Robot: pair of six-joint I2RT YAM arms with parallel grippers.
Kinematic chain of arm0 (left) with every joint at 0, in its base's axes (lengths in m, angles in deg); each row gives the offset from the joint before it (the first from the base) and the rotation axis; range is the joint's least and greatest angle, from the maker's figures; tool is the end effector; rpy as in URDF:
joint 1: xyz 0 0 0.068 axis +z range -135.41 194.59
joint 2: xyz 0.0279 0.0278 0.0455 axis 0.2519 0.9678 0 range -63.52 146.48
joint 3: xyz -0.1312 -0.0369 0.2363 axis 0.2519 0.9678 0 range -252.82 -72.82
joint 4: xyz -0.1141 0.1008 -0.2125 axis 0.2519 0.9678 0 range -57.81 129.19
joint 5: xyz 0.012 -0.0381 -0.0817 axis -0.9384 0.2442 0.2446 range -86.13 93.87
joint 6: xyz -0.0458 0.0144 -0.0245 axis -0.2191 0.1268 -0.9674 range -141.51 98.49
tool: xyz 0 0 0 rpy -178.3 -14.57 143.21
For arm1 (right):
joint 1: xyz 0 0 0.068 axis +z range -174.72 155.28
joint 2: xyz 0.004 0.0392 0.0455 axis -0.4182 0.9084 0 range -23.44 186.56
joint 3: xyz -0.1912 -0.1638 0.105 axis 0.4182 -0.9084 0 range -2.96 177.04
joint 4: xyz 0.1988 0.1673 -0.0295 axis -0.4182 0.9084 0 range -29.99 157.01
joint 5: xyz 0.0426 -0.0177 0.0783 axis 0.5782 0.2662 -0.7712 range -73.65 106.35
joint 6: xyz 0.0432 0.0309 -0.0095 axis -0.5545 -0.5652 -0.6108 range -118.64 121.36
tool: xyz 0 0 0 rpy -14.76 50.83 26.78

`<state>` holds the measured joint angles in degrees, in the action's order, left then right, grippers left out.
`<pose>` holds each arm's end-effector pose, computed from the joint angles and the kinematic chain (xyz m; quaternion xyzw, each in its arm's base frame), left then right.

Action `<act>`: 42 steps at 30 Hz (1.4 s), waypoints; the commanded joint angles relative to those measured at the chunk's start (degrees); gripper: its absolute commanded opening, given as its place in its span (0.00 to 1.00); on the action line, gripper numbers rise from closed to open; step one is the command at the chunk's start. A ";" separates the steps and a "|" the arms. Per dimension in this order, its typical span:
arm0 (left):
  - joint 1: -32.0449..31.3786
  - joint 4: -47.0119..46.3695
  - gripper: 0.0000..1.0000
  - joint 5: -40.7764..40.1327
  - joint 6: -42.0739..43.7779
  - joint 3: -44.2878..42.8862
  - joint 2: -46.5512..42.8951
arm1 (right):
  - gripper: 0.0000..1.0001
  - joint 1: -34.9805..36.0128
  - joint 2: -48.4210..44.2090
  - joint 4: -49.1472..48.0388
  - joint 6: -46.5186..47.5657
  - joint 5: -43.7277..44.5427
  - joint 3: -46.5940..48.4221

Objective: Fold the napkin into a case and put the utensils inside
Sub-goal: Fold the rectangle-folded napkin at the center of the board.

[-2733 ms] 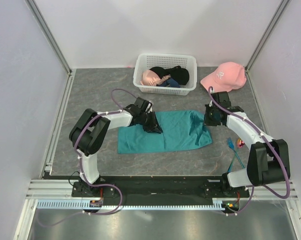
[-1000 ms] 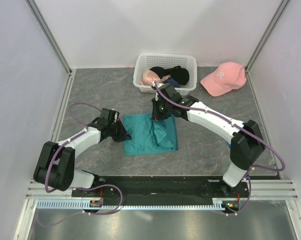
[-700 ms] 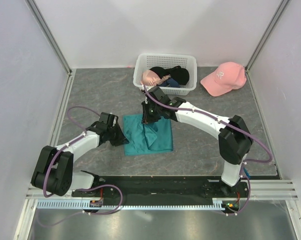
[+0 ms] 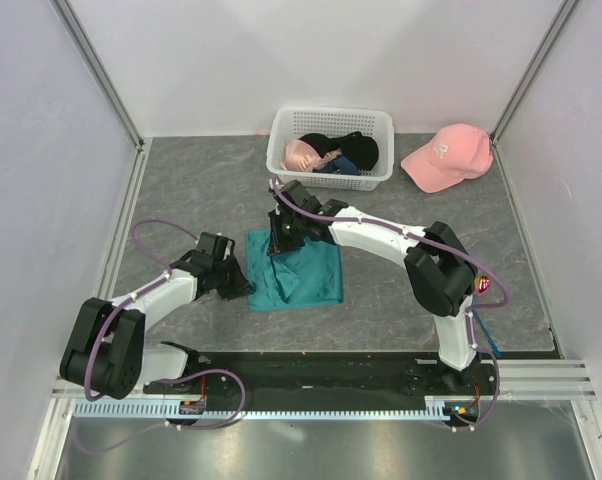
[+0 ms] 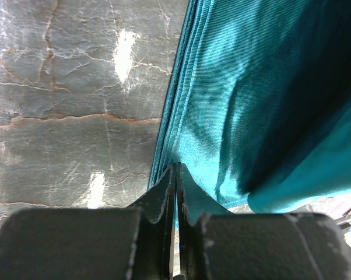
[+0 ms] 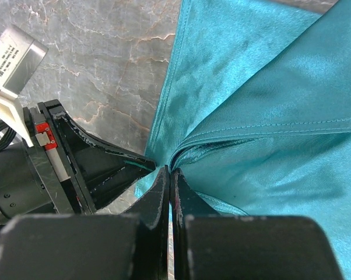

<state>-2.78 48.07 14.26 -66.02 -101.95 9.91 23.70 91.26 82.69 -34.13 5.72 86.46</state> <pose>0.2045 -0.0705 0.1438 -0.2032 0.9410 -0.2068 0.1747 0.2940 0.3413 0.2220 -0.1377 0.9198 0.3031 0.2078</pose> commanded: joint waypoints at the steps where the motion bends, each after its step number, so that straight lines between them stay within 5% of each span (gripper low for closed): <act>1: 0.05 -1.11 0.07 -1.96 -0.66 1.00 -1.45 | 0.00 0.88 1.32 -2.20 -0.90 -1.50 3.03; 42: 0.05 -0.85 0.06 -1.43 -1.10 2.32 -3.99 | 0.00 3.34 10.02 -4.04 -3.10 -2.99 7.07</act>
<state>-2.78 47.52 14.20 -66.04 -100.04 7.42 26.81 99.78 80.22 -36.62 3.07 90.31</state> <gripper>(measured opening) 0.065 0.009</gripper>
